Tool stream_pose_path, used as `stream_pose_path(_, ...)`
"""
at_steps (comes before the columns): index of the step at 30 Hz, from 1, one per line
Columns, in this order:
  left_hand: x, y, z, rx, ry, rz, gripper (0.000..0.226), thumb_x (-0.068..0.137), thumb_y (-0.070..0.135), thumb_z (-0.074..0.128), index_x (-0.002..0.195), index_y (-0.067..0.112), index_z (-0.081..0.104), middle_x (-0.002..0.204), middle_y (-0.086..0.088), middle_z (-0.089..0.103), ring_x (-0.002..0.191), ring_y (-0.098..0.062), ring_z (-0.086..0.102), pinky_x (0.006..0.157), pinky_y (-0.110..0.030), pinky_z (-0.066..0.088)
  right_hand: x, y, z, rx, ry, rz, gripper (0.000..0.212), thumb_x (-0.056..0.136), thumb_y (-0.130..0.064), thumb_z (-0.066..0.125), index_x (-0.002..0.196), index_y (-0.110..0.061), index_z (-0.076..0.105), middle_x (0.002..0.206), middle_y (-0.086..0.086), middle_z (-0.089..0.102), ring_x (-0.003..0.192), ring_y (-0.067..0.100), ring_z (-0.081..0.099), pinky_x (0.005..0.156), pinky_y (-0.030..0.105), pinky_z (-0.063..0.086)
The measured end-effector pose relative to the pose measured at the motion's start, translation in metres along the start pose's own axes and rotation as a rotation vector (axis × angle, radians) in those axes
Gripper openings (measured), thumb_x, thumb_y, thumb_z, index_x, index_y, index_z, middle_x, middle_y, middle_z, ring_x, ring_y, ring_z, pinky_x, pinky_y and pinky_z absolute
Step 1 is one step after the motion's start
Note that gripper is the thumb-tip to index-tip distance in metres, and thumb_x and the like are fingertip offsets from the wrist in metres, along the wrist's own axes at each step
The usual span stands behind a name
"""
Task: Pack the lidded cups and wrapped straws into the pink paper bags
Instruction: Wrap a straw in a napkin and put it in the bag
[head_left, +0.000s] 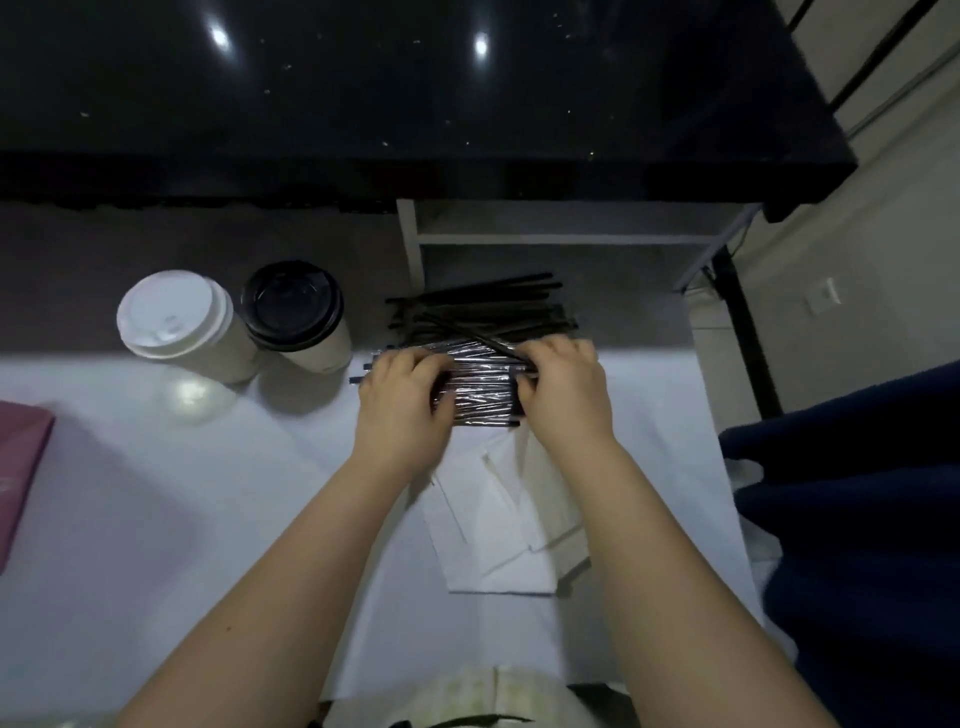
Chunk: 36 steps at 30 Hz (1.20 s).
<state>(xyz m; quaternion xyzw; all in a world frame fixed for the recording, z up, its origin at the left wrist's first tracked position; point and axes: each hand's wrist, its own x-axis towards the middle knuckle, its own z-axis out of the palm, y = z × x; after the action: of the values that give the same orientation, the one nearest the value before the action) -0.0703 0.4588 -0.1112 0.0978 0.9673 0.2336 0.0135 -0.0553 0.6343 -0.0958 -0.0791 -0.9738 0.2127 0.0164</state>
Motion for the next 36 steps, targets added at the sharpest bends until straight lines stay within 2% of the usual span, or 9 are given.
stream_pose_path(6,0.011,0.015,-0.005,0.006,0.058,-0.075,0.037,0.082,0.019,0.066,0.119,0.016,0.065,0.118,-0.006,0.061,0.113,-0.032,0.050,0.094,-0.046,0.040,0.049,0.002,0.008,-0.026,-0.074,-0.123,0.031,0.085,-0.029,0.067,0.116,-0.025,0.066,0.115,0.005,0.059,0.108,0.032,0.040,0.088,0.038,0.029)
stream_pose_path(11,0.010,0.016,-0.009,0.019,0.094,-0.115,0.038,0.081,0.017,0.068,0.119,0.015,0.065,0.117,-0.005,0.062,0.113,-0.031,0.049,0.093,-0.043,0.040,0.057,0.001,0.017,-0.054,-0.111,-0.151,0.020,0.085,-0.030,0.068,0.104,-0.023,0.070,0.110,0.005,0.062,0.109,0.033,0.042,0.084,0.039,0.024)
stream_pose_path(17,0.011,0.015,-0.012,0.018,0.091,-0.088,0.038,0.082,0.016,0.068,0.119,0.014,0.066,0.117,-0.005,0.062,0.115,-0.031,0.049,0.094,-0.044,0.040,0.060,0.002,0.016,0.010,-0.146,-0.102,0.014,0.091,-0.024,0.060,0.099,-0.016,0.069,0.109,0.006,0.063,0.111,0.034,0.045,0.087,0.038,0.029)
stream_pose_path(20,0.013,0.014,-0.016,0.009,0.099,-0.081,0.038,0.083,0.018,0.067,0.120,0.017,0.065,0.118,-0.003,0.061,0.117,-0.029,0.048,0.093,-0.042,0.040,0.062,0.003,0.005,0.161,-0.056,-0.093,0.013,0.092,-0.018,0.058,0.099,-0.010,0.066,0.099,0.013,0.066,0.096,0.035,0.055,0.074,0.035,0.035)
stream_pose_path(22,0.016,0.014,-0.019,0.015,0.086,-0.080,0.039,0.083,0.021,0.067,0.121,0.020,0.064,0.119,-0.001,0.060,0.118,-0.027,0.046,0.092,-0.042,0.038,0.064,0.008,0.000,0.227,-0.045,-0.083,0.015,0.094,-0.012,0.052,0.106,-0.009,0.061,0.100,0.012,0.065,0.091,0.032,0.058,0.068,0.031,0.035)
stream_pose_path(24,0.017,0.014,-0.020,0.030,0.054,-0.090,0.039,0.083,0.023,0.065,0.122,0.022,0.063,0.120,0.000,0.059,0.120,-0.026,0.045,0.092,-0.042,0.037,0.068,0.010,-0.002,0.200,-0.150,-0.097,0.024,0.095,-0.008,0.048,0.117,-0.013,0.056,0.107,0.010,0.063,0.095,0.029,0.058,0.069,0.030,0.036)
stream_pose_path(27,0.016,0.011,-0.019,0.035,0.022,-0.116,0.039,0.085,0.023,0.063,0.123,0.022,0.062,0.121,0.001,0.058,0.120,-0.025,0.044,0.096,-0.041,0.033,0.077,0.004,0.003,0.148,-0.258,-0.137,0.026,0.096,-0.020,0.055,0.121,-0.017,0.057,0.111,0.012,0.064,0.100,0.033,0.059,0.071,0.031,0.040)
stream_pose_path(32,0.008,0.008,-0.017,0.031,0.007,-0.114,0.037,0.084,0.021,0.064,0.121,0.021,0.063,0.118,0.000,0.060,0.116,-0.025,0.045,0.094,-0.041,0.033,0.090,-0.005,0.015,0.018,-0.287,-0.151,0.030,0.090,-0.022,0.062,0.121,-0.022,0.062,0.116,0.010,0.060,0.105,0.033,0.057,0.072,0.030,0.040)
stream_pose_path(36,0.003,0.004,-0.018,0.013,0.020,-0.124,0.037,0.083,0.019,0.065,0.119,0.022,0.064,0.116,0.001,0.061,0.116,-0.026,0.046,0.092,-0.039,0.033,0.094,-0.003,0.018,0.010,-0.295,-0.117,0.034,0.089,-0.022,0.065,0.124,-0.021,0.063,0.124,0.009,0.056,0.110,0.032,0.055,0.081,0.033,0.045)
